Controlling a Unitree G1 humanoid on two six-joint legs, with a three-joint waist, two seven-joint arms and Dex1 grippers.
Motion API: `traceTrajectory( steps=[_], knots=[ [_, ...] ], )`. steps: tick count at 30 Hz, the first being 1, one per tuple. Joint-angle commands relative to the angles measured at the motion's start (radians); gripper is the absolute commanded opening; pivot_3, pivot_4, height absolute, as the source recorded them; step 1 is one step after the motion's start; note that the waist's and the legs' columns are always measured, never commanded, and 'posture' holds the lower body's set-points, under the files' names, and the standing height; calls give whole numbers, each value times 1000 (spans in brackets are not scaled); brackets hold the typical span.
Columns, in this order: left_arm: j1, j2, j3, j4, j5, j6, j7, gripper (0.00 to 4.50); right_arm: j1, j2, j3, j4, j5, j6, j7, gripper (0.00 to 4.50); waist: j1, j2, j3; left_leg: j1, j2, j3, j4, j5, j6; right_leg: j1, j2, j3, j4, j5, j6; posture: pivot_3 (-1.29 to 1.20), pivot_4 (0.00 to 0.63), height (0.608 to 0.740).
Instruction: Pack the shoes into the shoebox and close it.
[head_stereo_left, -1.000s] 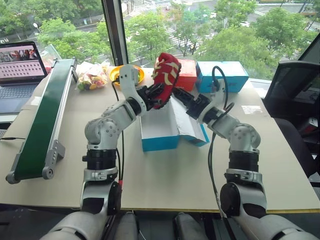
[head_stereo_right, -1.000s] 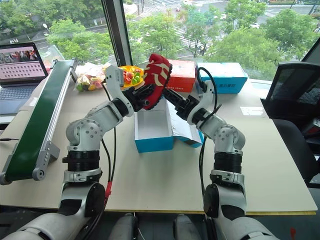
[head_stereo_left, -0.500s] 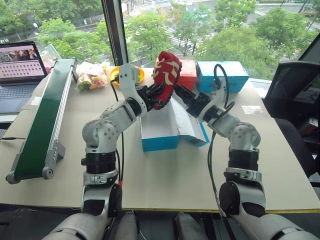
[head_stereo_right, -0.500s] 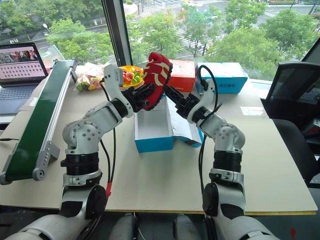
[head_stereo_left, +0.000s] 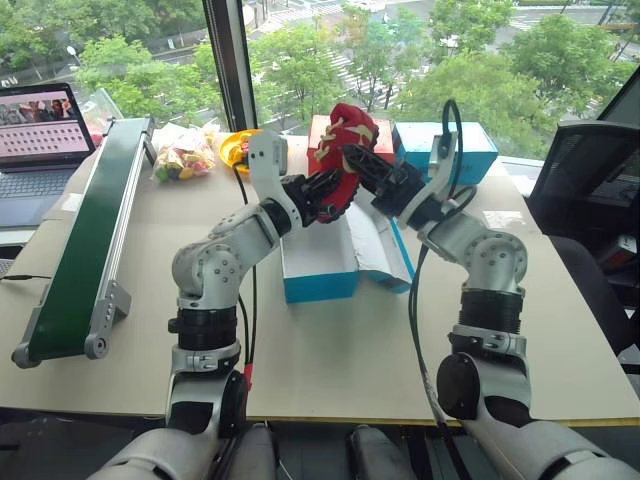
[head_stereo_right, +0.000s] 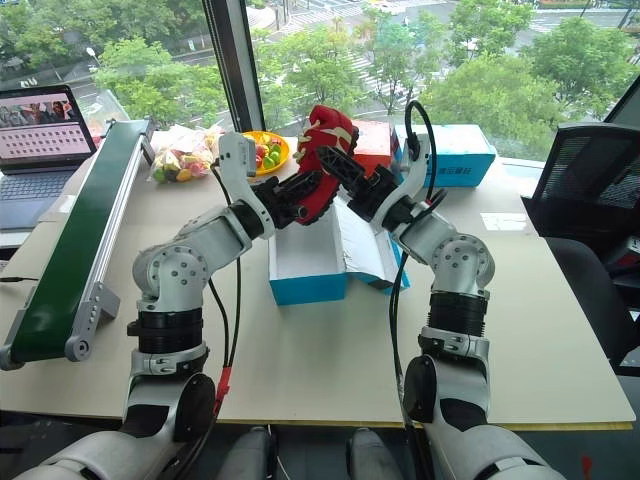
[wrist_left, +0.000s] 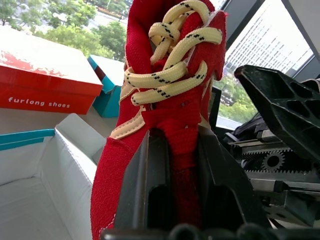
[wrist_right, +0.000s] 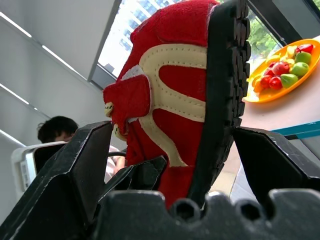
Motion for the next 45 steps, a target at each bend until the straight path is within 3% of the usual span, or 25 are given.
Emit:
traceTrajectory(
  steps=[1, 5, 8, 13, 18, 21, 27, 41, 44, 45],
  knots=[
    [-25, -6, -16, -30, -22, 14, 2, 405, -54, 15, 24, -15, 20, -28, 17, 2171, 0, 0, 0, 0, 0, 0, 0, 0, 0, 0, 0, 0, 0, 0, 0, 0, 150, 739],
    [-22, 16, -7, -44, -21, 18, 8, 405, -73, 14, 27, 5, 9, -58, 12, 937, -3, 0, 0, 0, 0, 0, 0, 0, 0, 0, 0, 0, 0, 0, 0, 0, 150, 739],
    [-19, 28, 11, -54, -35, 23, 16, 405, -90, 13, 35, 13, -9, -79, 10, 401, -3, 0, 0, 0, 0, 0, 0, 0, 0, 0, 0, 0, 0, 0, 0, 0, 150, 739],
    [4, 115, 85, -99, -63, 50, 24, 2100, -140, 17, 94, 29, -83, -112, 5, 313, -4, 0, 0, 0, 0, 0, 0, 0, 0, -1, 0, 0, 0, 0, 0, 0, 150, 739],
    [64, 390, 64, -121, 26, 26, -95, 3819, -163, -6, 215, 69, -238, -166, 2, 311, -15, 1, 0, 1, 1, 0, -2, 0, 0, -1, 0, 0, 0, 0, 0, 0, 150, 739],
    [127, 542, 60, -144, 50, 10, -185, 3819, -166, -13, 299, 98, -331, -179, -2, 311, -23, 1, 1, 0, 1, 0, -2, 0, 0, -1, 0, 0, -1, 0, 0, 0, 150, 739],
    [223, 632, 42, -228, 40, 16, -274, 3819, -172, -15, 362, 162, -448, -187, -26, 311, -5, 2, 1, -2, 1, 0, -3, 0, 0, -2, 0, -1, -3, 0, -1, 0, 150, 739],
    [369, 700, -21, -394, 49, 1, -397, 3819, -149, -58, 465, 296, -654, -128, -29, 311, -4, 2, 1, -2, 1, 0, -3, 0, 0, -3, 0, -1, -4, 0, -1, 0, 150, 739],
    [371, 695, 4, -388, 13, 20, -408, 4477, -148, -50, 456, 337, -675, -133, -40, 311, -4, 2, 1, -2, 1, 0, -3, 0, 0, -3, 0, -1, -4, 0, -1, 0, 150, 739],
    [374, 700, 5, -390, 10, 19, -418, 4477, -149, -47, 454, 349, -679, -129, -42, 311, -4, 2, 1, -2, 1, 0, -3, 0, 0, -3, 0, -1, -4, 0, -1, 0, 150, 739]
  ],
)
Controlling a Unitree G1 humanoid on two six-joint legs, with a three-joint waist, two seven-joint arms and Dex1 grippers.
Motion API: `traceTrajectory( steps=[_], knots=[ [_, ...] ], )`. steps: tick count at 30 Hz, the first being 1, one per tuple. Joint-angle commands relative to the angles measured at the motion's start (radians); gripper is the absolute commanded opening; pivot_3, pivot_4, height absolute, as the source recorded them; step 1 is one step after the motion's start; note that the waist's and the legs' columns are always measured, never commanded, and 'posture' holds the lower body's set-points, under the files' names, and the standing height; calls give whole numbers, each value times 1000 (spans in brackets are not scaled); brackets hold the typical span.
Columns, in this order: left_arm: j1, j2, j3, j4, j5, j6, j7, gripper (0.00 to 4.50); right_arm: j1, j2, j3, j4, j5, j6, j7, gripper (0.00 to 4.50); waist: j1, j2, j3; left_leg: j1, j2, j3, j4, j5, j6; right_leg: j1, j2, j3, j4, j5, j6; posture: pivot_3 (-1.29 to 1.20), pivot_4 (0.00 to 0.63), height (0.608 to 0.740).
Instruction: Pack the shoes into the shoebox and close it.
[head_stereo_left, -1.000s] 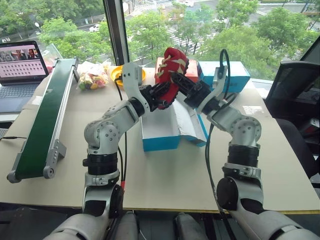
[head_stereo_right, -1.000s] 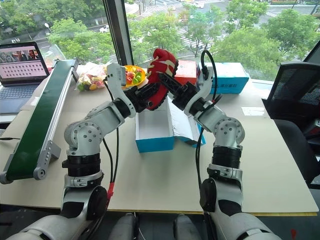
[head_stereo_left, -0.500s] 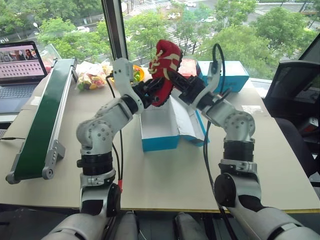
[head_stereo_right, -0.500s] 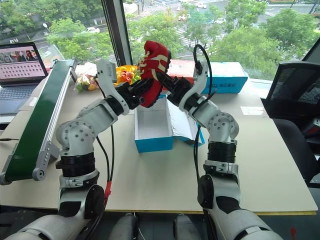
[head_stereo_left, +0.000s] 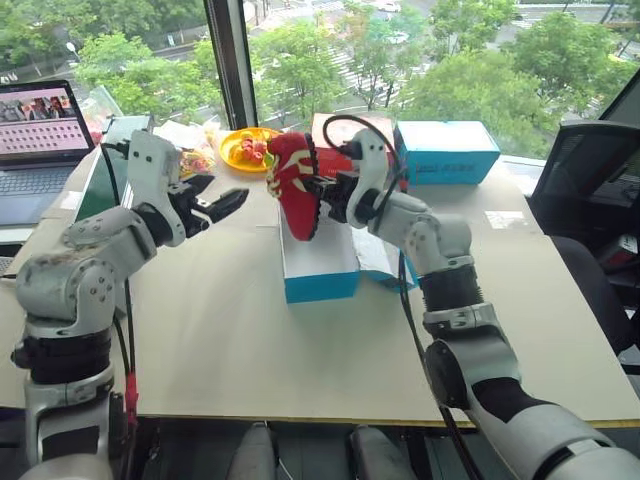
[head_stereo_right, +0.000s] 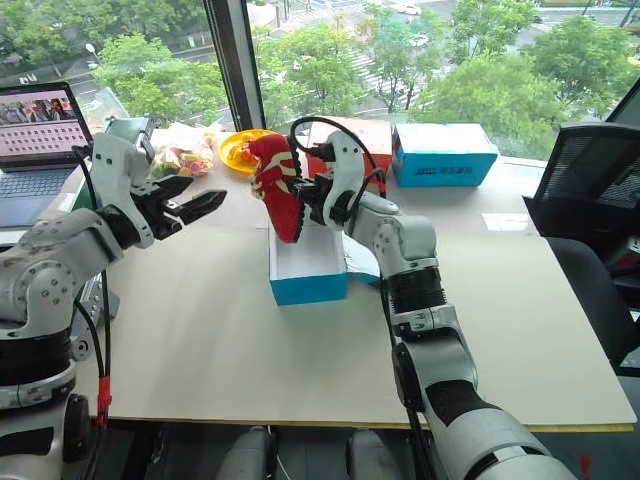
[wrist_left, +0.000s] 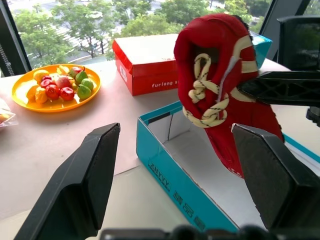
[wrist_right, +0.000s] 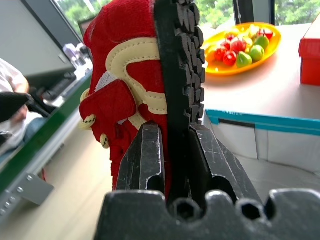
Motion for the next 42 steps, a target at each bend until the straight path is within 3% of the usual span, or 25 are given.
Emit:
traceTrajectory(
  steps=[1, 14, 16, 26, 33, 37, 42],
  knots=[
    [0, 19, 34, -38, -28, -10, -27, 4477, -12, 7, -19, 15, -13, 10, -4, 311, 0, 0, 0, 0, 0, 0, 0, 0, 0, 0, 0, 0, 0, 0, 0, 0, 150, 739],
    [12, 48, 15, -52, -17, -17, -31, 4477, -1, 54, -65, 95, -61, 1, -104, 311, 1, 0, 0, 1, 0, 0, 1, 0, 0, 2, 0, 0, 0, 0, 0, 0, 150, 739],
    [7, 47, 13, -51, -16, -16, -29, 4500, -3, 68, -73, 87, -59, 1, -113, 1272, 1, 0, 0, 1, 0, 0, 1, 0, 0, 2, 0, 0, 0, 0, 0, 0, 150, 739],
    [48, 114, 104, -37, -18, -2, -37, 4500, 13, 63, 58, -171, -111, -15, -24, 4485, -1, 0, 0, 1, 0, 0, 0, 0, 0, 1, 0, 0, 0, 0, 0, 0, 150, 739],
    [87, 134, 166, -7, 8, 3, 17, 4500, 1, 58, 55, -365, -57, -104, 102, 4485, -2, 0, 0, 0, 0, 0, 0, 0, 0, 0, 0, 0, 1, 0, 0, 0, 150, 739],
    [105, 70, 222, 61, 91, -16, 167, 4500, 69, -10, 12, -479, 133, -183, 437, 4485, 3, 0, 0, 0, 1, 0, 1, 0, 0, 0, 0, -1, 2, 0, 0, 0, 150, 739],
    [134, 3, 320, 138, 172, -81, 288, 4500, 120, -68, 9, -452, 159, -224, 529, 4485, 4, 0, 0, 1, 1, -1, 1, 0, 0, 2, 0, -2, 0, 0, 0, 0, 150, 739]
  ],
)
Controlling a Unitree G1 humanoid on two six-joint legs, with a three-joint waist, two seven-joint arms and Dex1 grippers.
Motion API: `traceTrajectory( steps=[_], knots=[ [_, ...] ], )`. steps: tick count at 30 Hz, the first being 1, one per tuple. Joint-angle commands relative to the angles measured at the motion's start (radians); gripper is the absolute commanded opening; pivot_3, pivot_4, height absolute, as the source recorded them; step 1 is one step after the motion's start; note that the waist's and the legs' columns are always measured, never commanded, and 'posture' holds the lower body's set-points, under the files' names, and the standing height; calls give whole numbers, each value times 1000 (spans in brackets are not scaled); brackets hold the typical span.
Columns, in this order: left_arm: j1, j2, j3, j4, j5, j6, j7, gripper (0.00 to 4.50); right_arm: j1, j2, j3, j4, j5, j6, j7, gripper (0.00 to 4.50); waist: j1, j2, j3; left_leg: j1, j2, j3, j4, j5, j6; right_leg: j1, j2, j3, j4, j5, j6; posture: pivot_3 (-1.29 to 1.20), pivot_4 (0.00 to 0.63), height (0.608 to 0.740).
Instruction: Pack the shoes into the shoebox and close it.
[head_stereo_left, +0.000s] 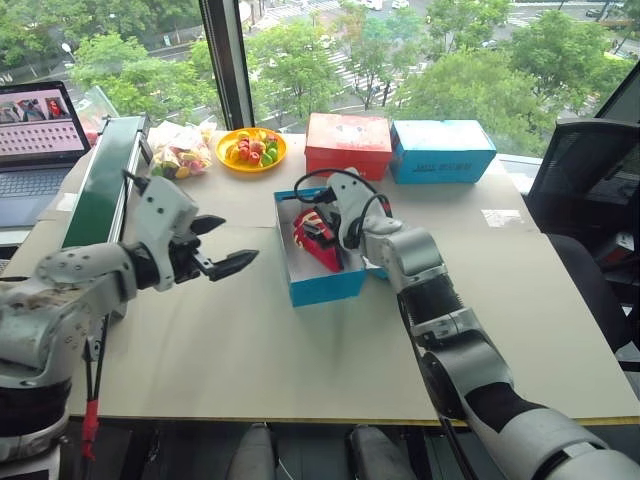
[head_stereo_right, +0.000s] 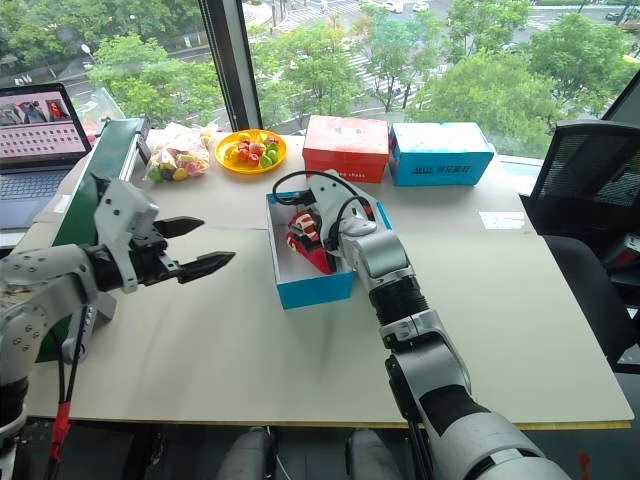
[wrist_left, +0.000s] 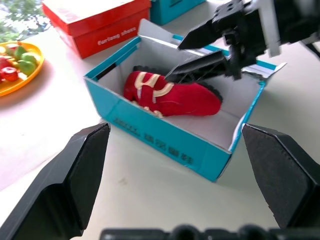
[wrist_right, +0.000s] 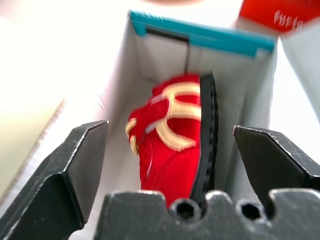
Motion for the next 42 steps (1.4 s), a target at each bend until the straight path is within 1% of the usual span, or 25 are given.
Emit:
traceTrajectory(
  steps=[1, 3, 5, 9, 12, 14, 18, 20, 23, 26, 29, 33, 42],
  knots=[
    [2, -48, 112, 29, 43, -78, 86, 4500, 16, -14, -35, 15, 37, -51, 56, 4485, 0, 0, 0, 0, 0, 0, 0, 0, 0, 0, 0, 0, 0, 0, 0, 0, 150, 739],
    [23, -89, 161, 58, 94, -152, 151, 4500, 43, -28, -33, 32, 41, -78, 95, 4485, -1, 0, 0, 0, 0, 0, 1, 0, 0, 0, 0, 0, 2, 0, -1, 0, 150, 739],
    [38, -112, 178, 89, 141, -204, 200, 4500, 52, -25, -26, 39, 38, -87, 105, 4485, -4, 0, 0, 1, 0, 0, 1, 0, 0, 0, 0, 0, 2, 0, -1, 0, 150, 739],
    [39, -131, 166, 155, 193, -237, 245, 4500, 61, 7, 2, 30, 30, -107, 98, 4485, -2, 0, 0, 1, 0, 0, 0, 0, 0, -1, 0, 0, 3, 0, -1, 0, 150, 739],
    [12, -133, 118, 181, 221, -232, 258, 4500, 66, 17, 44, 28, -12, -124, 84, 4485, -1, 0, 0, 1, 0, 0, 1, 0, 0, 0, 0, 0, 4, 0, -1, 0, 150, 739],
    [-25, -143, 87, 189, 219, -234, 252, 4500, 64, 26, 58, 38, -33, -105, 52, 4485, 5, 0, 0, 1, 0, 0, 1, 0, 0, 0, 0, -1, 4, 0, -1, 0, 150, 739],
    [-66, -150, 59, 226, 229, -244, 245, 4500, 61, 31, 74, 57, -53, -120, 51, 4485, 8, -1, 0, 1, 0, -1, 2, 1, -1, 0, 0, -2, 4, 0, -1, 0, 150, 739],
    [-78, -154, 54, 252, 237, -254, 250, 4500, 65, 41, 52, 62, -43, -125, 36, 4485, 4, -1, 0, 1, 0, -1, 2, 1, -1, 0, 0, -2, 5, 0, -1, 0, 150, 739],
    [-95, -168, 74, 281, 233, -273, 263, 4500, 105, 37, -4, 25, -1, -122, 25, 4485, 0, -1, -1, 1, 0, -1, 1, 1, -1, -1, 0, -2, 5, 0, -1, 0, 150, 739],
    [-99, -183, 97, 314, 229, -325, 265, 4500, 144, 20, 4, 17, -22, -165, 37, 4485, 0, -1, -1, 1, 0, -1, 1, 1, -1, 0, 0, -2, 5, 0, -1, 0, 150, 739],
    [-81, -219, 127, 347, 217, -390, 270, 4500, 178, 11, 33, 24, -56, -214, 39, 4485, -1, -1, -1, 1, 0, -1, 1, 1, -1, 0, 0, -3, 5, 1, -1, 0, 150, 739],
    [-55, -222, 120, 376, 245, -456, 261, 4500, 179, 9, 46, 44, -89, -253, 31, 4485, -2, -1, -1, 1, 0, -1, 1, 1, -1, 0, 0, -3, 5, 1, -1, 0, 150, 739],
    [-36, -193, 158, 538, 257, -614, 251, 4500, 165, 0, 56, 131, -189, -302, -28, 4485, -1, -1, -1, 2, 0, -1, 1, 1, -1, 0, 0, -3, 5, 1, -1, 0, 150, 739]
  ],
)
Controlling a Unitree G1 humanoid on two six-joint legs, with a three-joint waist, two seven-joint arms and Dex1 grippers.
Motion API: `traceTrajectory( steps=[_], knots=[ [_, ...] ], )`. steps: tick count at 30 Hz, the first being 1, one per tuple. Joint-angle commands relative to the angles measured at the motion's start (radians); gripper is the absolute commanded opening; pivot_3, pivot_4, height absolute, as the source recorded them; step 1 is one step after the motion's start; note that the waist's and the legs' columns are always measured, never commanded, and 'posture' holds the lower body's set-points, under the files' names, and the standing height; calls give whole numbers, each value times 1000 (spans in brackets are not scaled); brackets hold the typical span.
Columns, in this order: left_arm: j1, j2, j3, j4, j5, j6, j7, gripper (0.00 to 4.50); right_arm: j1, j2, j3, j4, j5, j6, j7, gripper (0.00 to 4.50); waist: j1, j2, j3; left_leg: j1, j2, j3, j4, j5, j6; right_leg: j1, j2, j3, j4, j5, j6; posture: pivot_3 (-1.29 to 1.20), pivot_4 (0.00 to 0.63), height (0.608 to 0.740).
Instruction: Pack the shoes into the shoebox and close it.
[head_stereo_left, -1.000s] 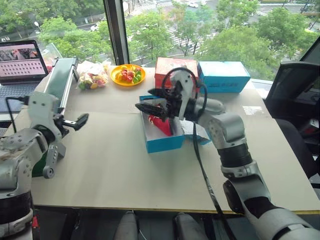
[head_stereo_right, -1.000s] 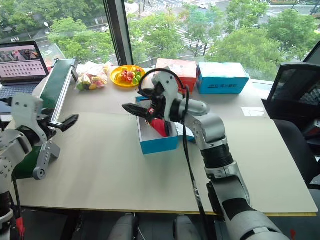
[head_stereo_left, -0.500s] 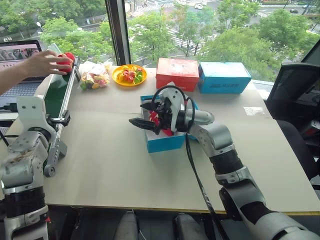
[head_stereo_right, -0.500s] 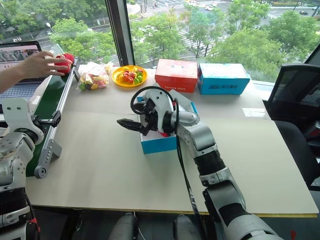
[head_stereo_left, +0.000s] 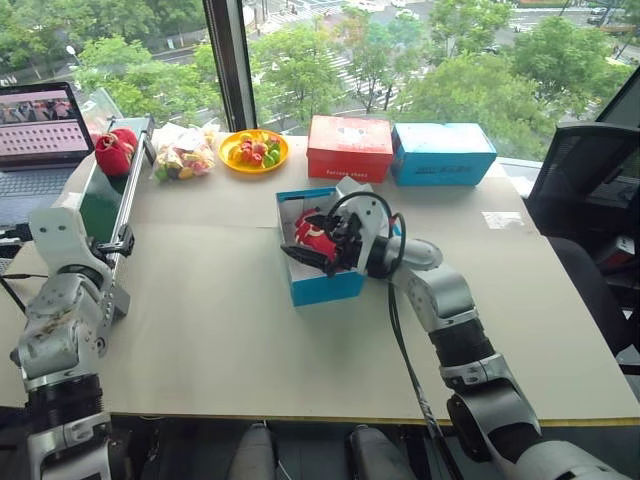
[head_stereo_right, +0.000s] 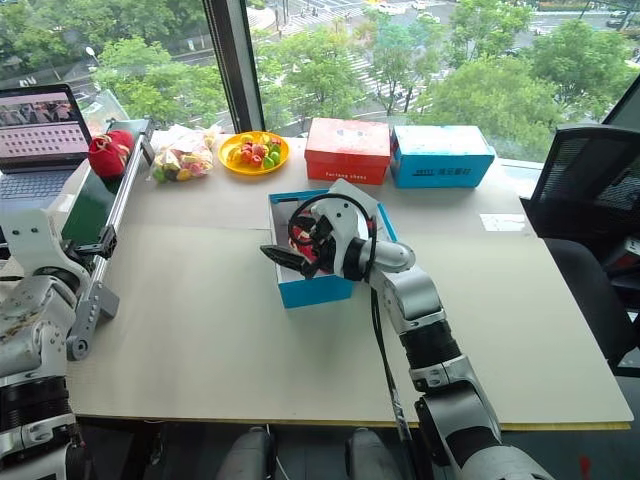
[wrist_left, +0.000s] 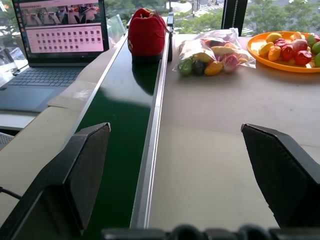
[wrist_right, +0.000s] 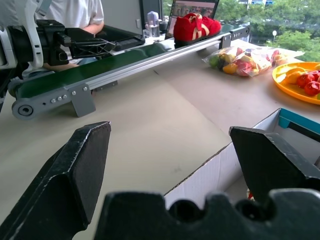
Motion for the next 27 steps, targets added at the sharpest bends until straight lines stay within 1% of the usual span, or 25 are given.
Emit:
traceTrajectory(
  steps=[1, 3, 7, 12, 17, 27],
  knots=[
    [-8, 31, 31, 46, 8, -90, -9, 4500, -28, -1, 2, -7, -26, -44, -22, 4485, 0, 0, 0, 0, 0, 0, 0, 0, 0, 0, 0, 0, 0, 0, 0, 0, 150, 739],
    [-13, 30, 42, 108, -1, -124, -17, 4500, -28, 4, 2, -8, -28, -40, -24, 4485, 0, 0, 0, 0, 0, 0, 0, 0, 0, 0, 0, 0, 0, 0, 0, 0, 150, 739],
    [-15, 53, 2, 196, 37, -207, -49, 4500, -28, 6, 1, -15, -28, -30, -28, 4485, 0, 0, 0, 0, 0, 0, 0, 0, 0, 0, 0, 0, 0, 0, 0, 0, 150, 739],
    [-51, 55, 1, 289, 33, -253, -53, 4500, -19, 5, -11, -53, 3, 19, -24, 4485, 2, 0, 0, 0, 0, 0, 0, 0, 0, 0, 0, 0, 0, 0, 0, 0, 150, 739],
    [-87, 66, 1, 375, 25, -281, -65, 4500, -15, -3, -4, -67, -14, 27, -32, 4485, 2, 0, 0, 0, 0, 0, 0, 0, 0, 0, 0, 0, 0, 0, 0, 0, 150, 739],
    [-114, 92, -28, 457, 30, -314, -104, 4500, -23, -7, -6, -79, -12, 43, -39, 4485, 1, 0, 0, 0, 0, 0, 0, 0, 0, 0, 0, -1, 0, 0, 0, 0, 150, 739]
  ],
)
